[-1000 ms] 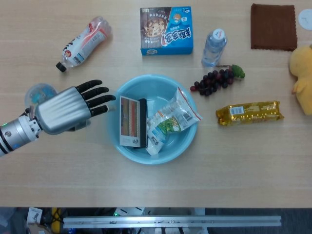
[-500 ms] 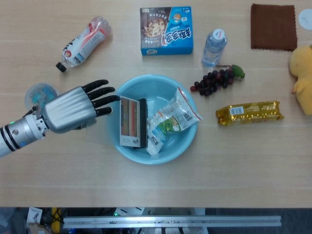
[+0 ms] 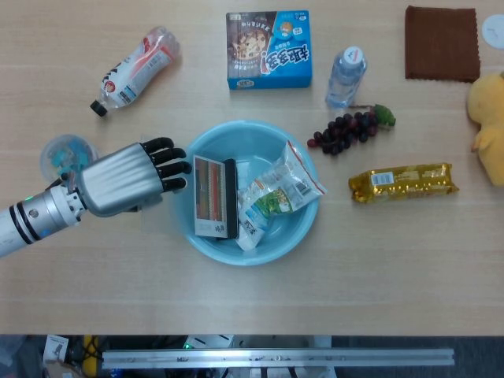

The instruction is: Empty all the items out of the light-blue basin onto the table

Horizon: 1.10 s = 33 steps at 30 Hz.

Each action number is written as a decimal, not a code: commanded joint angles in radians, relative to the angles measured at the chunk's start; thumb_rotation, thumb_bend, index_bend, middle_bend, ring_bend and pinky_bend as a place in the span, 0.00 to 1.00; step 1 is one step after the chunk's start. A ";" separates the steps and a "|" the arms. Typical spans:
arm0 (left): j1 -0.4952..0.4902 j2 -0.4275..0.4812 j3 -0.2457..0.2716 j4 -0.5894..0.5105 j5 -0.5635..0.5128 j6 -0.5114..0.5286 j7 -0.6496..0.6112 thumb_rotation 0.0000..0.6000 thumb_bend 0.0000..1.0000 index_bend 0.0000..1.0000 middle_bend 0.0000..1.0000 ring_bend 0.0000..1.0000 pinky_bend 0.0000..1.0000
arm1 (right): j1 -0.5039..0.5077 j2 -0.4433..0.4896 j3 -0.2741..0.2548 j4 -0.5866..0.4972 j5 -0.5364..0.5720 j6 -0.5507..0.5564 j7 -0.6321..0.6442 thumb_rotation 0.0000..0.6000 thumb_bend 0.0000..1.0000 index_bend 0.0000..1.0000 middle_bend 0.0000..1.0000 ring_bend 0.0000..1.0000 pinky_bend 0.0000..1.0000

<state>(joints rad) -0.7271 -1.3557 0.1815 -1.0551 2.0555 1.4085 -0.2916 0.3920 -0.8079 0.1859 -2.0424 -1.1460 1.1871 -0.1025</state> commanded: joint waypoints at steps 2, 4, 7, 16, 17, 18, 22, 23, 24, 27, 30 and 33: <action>-0.001 -0.004 0.001 0.001 -0.004 0.008 0.001 1.00 0.31 0.53 0.41 0.34 0.38 | -0.002 0.001 0.001 -0.001 -0.001 0.001 0.001 1.00 0.30 0.12 0.30 0.29 0.51; 0.000 -0.007 0.003 -0.001 -0.010 0.012 -0.009 1.00 0.31 0.56 0.45 0.36 0.38 | -0.004 0.002 0.001 -0.002 -0.003 0.002 0.001 1.00 0.30 0.12 0.30 0.29 0.51; 0.001 -0.013 0.005 0.003 -0.013 0.017 -0.013 1.00 0.31 0.61 0.50 0.41 0.39 | -0.006 0.002 0.002 -0.003 -0.004 0.004 0.003 1.00 0.30 0.12 0.30 0.29 0.51; -0.004 -0.019 0.010 0.007 -0.023 0.026 -0.023 1.00 0.31 0.65 0.60 0.50 0.52 | -0.012 0.004 0.005 -0.005 -0.003 0.008 0.003 1.00 0.30 0.12 0.30 0.30 0.51; -0.003 -0.019 0.010 0.006 -0.025 0.029 -0.024 1.00 0.31 0.66 0.61 0.50 0.52 | -0.012 0.004 0.005 -0.005 -0.003 0.007 0.003 1.00 0.30 0.12 0.30 0.30 0.51; -0.003 -0.020 0.010 0.005 -0.026 0.031 -0.026 1.00 0.31 0.66 0.62 0.51 0.53 | -0.011 0.003 0.006 -0.005 -0.003 0.007 0.003 1.00 0.30 0.12 0.30 0.30 0.51; -0.003 -0.021 0.012 0.004 -0.028 0.036 -0.029 1.00 0.31 0.68 0.63 0.52 0.53 | -0.011 0.001 0.007 -0.003 -0.002 0.006 0.003 1.00 0.30 0.12 0.30 0.30 0.51; -0.003 -0.020 0.012 0.003 -0.030 0.038 -0.029 1.00 0.31 0.68 0.63 0.52 0.53 | -0.011 0.000 0.008 -0.003 -0.001 0.005 0.002 1.00 0.30 0.12 0.30 0.30 0.51; -0.003 -0.020 0.011 0.001 -0.032 0.039 -0.031 1.00 0.31 0.69 0.63 0.52 0.53 | -0.011 0.000 0.008 -0.003 0.000 0.005 0.002 1.00 0.30 0.12 0.30 0.30 0.51; -0.004 -0.014 0.008 -0.010 -0.040 0.041 -0.039 1.00 0.31 0.71 0.64 0.53 0.53 | -0.011 -0.001 0.010 -0.002 0.001 0.005 0.003 1.00 0.30 0.12 0.30 0.30 0.51; -0.006 -0.003 0.003 -0.027 -0.048 0.047 -0.043 1.00 0.31 0.73 0.66 0.54 0.53 | -0.011 -0.002 0.011 -0.001 0.002 0.006 0.004 1.00 0.30 0.12 0.30 0.30 0.51; -0.005 0.014 -0.003 -0.054 -0.061 0.051 -0.051 1.00 0.31 0.76 0.67 0.54 0.54 | -0.011 -0.003 0.013 0.000 0.001 0.006 0.006 1.00 0.30 0.12 0.30 0.30 0.51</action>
<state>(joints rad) -0.7326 -1.3484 0.1814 -1.1003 2.0000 1.4569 -0.3386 0.3808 -0.8111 0.1989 -2.0424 -1.1446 1.1930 -0.0969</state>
